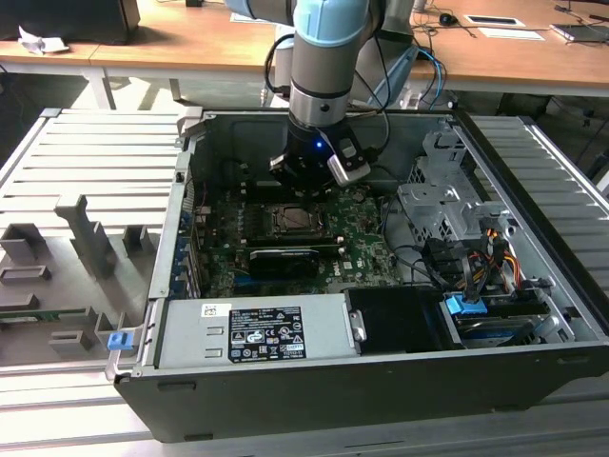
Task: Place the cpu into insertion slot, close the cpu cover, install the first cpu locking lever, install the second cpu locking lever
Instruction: 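Install the second cpu locking lever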
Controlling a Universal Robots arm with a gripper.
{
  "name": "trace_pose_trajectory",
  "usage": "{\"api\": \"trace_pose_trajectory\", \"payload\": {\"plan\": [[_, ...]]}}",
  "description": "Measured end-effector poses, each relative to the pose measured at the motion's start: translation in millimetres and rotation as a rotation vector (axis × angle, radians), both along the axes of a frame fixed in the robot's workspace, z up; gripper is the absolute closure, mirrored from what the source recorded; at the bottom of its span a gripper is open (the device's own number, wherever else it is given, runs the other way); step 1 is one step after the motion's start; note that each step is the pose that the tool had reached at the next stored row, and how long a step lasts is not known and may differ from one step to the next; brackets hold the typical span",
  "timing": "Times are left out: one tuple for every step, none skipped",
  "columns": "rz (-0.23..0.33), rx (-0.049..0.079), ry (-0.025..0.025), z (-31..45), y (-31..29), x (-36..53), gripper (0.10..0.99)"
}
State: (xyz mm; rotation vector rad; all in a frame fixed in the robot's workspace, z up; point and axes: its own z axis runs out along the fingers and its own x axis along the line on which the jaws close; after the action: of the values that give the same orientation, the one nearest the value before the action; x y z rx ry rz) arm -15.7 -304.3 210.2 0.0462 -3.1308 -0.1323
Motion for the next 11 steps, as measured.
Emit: {"api": "trace_pose_trajectory", "payload": {"plan": [[0.0, 0.0, -0.0001, 1.8, -0.1, 0.0, 0.98], [-0.001, 0.0, -0.0001, 4.8, -0.2, 0.0, 0.98], [-0.001, 0.0, 0.0, 11.7, -0.2, 0.0, 0.98], [-0.001, 0.0, -0.0001, 17.1, -0.1, 0.0, 0.98], [-0.001, 0.0, -0.0001, 19.7, -0.2, 0.0, 0.98], [-0.001, 0.0, 0.0, 24.9, -0.2, 0.0, 0.98], [-0.002, 0.0, -0.0001, 28.4, -0.2, 0.0, 0.98], [-0.002, 0.0, -0.0001, 29.0, -0.3, 0.0, 0.98], [-0.002, 0.0, -0.0002, 29.0, -0.6, 0.0, 0.98], [-0.001, 0.0, -0.0001, 29.0, -1.3, 0.0, 0.98], [-0.002, 0.0, -0.0001, 29.0, -2.2, -0.1, 0.98]]}}
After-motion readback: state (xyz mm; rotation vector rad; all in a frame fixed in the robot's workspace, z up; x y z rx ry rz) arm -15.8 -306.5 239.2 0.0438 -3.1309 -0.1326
